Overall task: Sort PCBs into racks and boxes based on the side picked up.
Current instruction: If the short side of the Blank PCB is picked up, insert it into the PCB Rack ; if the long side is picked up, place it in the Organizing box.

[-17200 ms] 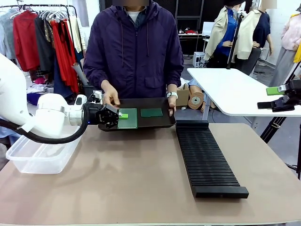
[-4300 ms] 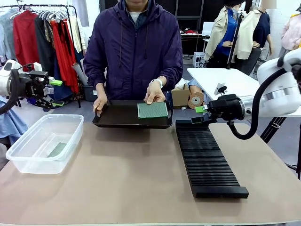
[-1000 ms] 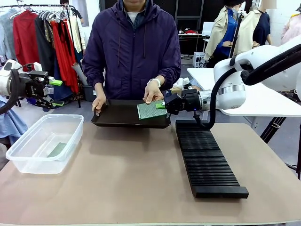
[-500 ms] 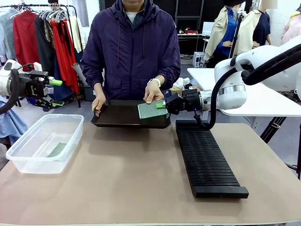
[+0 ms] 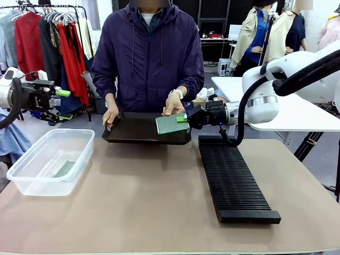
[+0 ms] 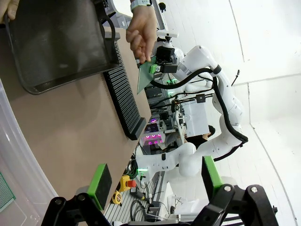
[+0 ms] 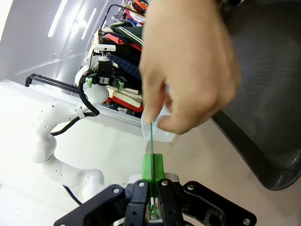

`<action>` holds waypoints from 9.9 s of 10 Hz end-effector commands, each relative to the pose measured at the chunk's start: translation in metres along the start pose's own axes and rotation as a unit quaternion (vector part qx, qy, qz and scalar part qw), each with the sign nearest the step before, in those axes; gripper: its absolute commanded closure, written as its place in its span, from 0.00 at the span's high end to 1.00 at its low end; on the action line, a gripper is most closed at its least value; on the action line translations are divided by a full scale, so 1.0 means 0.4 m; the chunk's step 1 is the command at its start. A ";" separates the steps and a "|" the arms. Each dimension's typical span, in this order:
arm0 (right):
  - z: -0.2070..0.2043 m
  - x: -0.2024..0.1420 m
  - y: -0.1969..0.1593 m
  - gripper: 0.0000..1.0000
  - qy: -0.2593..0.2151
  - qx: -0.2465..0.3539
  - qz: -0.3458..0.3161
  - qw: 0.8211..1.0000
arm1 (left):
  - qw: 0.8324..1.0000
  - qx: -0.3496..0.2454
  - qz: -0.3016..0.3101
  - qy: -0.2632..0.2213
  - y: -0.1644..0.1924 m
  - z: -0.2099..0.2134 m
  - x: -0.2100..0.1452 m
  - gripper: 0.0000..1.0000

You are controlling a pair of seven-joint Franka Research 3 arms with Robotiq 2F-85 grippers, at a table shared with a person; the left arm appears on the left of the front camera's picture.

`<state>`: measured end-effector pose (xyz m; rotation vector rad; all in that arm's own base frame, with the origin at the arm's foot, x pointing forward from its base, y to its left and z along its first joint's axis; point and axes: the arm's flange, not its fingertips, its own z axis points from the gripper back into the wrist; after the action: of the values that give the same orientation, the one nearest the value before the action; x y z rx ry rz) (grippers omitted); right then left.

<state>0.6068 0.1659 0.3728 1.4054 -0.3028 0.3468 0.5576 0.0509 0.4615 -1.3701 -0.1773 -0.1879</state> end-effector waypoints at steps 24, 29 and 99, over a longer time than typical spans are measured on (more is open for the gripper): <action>0.187 0.002 0.052 0.00 -0.006 0.055 0.081 0.995 | 1.000 0.000 -0.001 -0.001 -0.006 0.002 -0.004 1.00; 0.371 -0.043 0.010 0.00 -0.049 0.090 0.203 0.974 | 1.000 0.000 -0.001 -0.001 -0.006 0.002 -0.004 1.00; 0.532 -0.192 -0.519 0.29 -0.083 0.008 0.497 0.864 | 1.000 0.000 -0.001 -0.001 -0.006 0.002 -0.004 1.00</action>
<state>0.6199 -0.0796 0.1883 1.2397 -1.1299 1.0764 0.5577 0.0510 0.4616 -1.3699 -0.1775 -0.1880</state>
